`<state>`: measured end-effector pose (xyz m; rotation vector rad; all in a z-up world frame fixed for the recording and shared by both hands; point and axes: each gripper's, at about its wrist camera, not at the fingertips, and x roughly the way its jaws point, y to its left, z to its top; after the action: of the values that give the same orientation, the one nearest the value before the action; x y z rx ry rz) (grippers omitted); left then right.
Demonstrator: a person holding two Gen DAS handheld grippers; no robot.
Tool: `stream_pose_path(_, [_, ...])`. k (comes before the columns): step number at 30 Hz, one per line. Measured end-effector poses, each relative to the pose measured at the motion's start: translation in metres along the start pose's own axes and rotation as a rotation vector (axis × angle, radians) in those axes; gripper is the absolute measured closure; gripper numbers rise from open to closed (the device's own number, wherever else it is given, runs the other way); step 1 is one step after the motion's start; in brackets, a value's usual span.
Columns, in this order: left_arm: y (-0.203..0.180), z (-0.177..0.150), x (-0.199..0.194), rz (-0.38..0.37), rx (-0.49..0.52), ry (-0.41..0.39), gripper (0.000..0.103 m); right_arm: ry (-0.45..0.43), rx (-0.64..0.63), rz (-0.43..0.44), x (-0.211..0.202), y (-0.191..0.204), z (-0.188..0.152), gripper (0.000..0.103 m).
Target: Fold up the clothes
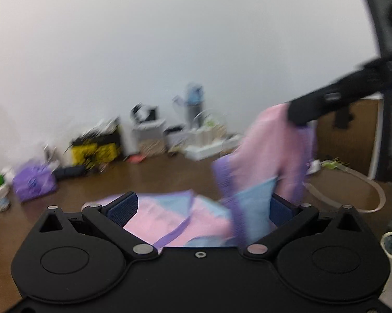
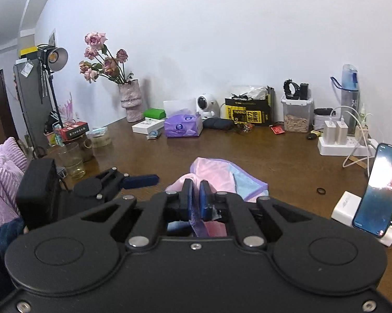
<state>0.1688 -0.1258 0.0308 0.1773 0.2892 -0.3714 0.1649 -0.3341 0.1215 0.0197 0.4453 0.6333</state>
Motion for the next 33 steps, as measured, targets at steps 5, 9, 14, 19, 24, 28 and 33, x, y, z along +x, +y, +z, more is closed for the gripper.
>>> stream_pose_path(5, [0.006, 0.003, -0.019, 0.161, 0.055, -0.051, 0.0, 0.028, 0.031, -0.015, 0.017, -0.001, -0.015, 0.095])
stream_pose_path(9, [-0.007, 0.004, -0.033, 0.114, 0.087, -0.038, 0.0, 0.043, 0.066, 0.005, 0.033, -0.001, -0.02, 0.095])
stream_pose_path(14, [-0.045, -0.005, -0.023, 0.016, 0.116, 0.0, 0.0, 0.066, 0.07, 0.035, 0.049, 0.004, -0.02, 0.095])
stream_pose_path(19, [-0.035, -0.002, -0.007, 0.052, -0.024, 0.009, 0.0, 0.079, 0.063, 0.026, 0.048, 0.009, -0.022, 0.095])
stream_pose_path(24, [-0.032, -0.009, -0.006, 0.137, 0.004, 0.056, 0.0, 0.086, 0.097, 0.018, 0.051, 0.006, -0.028, 0.095])
stream_pose_path(28, [-0.019, -0.012, -0.019, 0.233, 0.069, 0.057, 0.0, 0.097, 0.106, 0.018, 0.055, 0.008, -0.033, 0.095])
stream_pose_path(33, [-0.002, -0.016, -0.013, 0.162, -0.003, 0.125, 0.007, 0.128, 0.1, 0.035, 0.071, 0.017, -0.041, 0.095])
